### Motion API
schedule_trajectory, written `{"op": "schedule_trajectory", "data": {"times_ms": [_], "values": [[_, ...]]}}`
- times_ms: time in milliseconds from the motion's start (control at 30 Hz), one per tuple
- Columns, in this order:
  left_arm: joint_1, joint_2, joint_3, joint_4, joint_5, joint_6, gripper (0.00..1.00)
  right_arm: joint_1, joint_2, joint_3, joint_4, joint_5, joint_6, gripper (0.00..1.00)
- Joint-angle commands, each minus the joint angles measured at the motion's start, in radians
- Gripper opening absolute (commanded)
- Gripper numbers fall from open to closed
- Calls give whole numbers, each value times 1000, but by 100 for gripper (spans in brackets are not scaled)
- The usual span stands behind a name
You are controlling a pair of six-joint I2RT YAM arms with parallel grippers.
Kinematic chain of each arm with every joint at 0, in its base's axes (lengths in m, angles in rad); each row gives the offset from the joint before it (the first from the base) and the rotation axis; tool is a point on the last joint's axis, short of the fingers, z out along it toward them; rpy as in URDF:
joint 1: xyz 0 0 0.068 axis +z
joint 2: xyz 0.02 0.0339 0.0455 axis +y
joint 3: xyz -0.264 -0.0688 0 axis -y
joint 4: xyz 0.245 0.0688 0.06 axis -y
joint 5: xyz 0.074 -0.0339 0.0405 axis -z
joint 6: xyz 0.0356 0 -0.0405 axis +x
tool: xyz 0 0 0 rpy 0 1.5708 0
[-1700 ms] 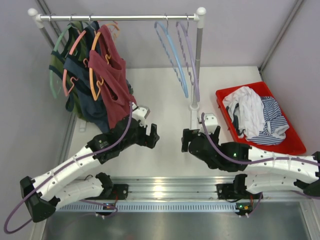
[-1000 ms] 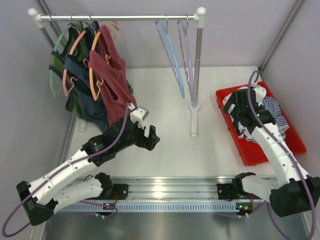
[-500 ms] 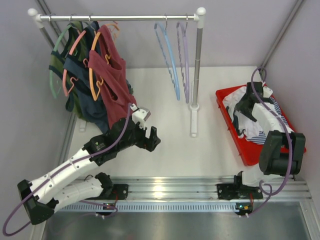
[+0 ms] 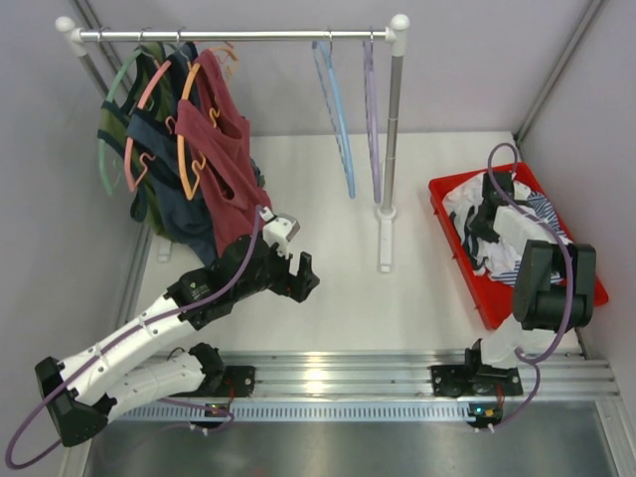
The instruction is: Place the tank top on the hanger
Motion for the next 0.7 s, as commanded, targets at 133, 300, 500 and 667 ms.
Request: {"op": "schedule_trajectory", "data": {"times_ms": [133,300,500,667], "values": [[-1,-9,-7,18,6,6,93,-12,-146,61,-46,38,-40,0],[-1,-12,-6,20,2,9,93,-12,-267,142,-155,36,-71,0],[-1,-12,-3,21,-6,13,93,-9,-402,291,-258,-5,-91,0],[-1,-16,-2,24,-15,15,93,-6,-465,464,-327,-92,-86,0]]}}
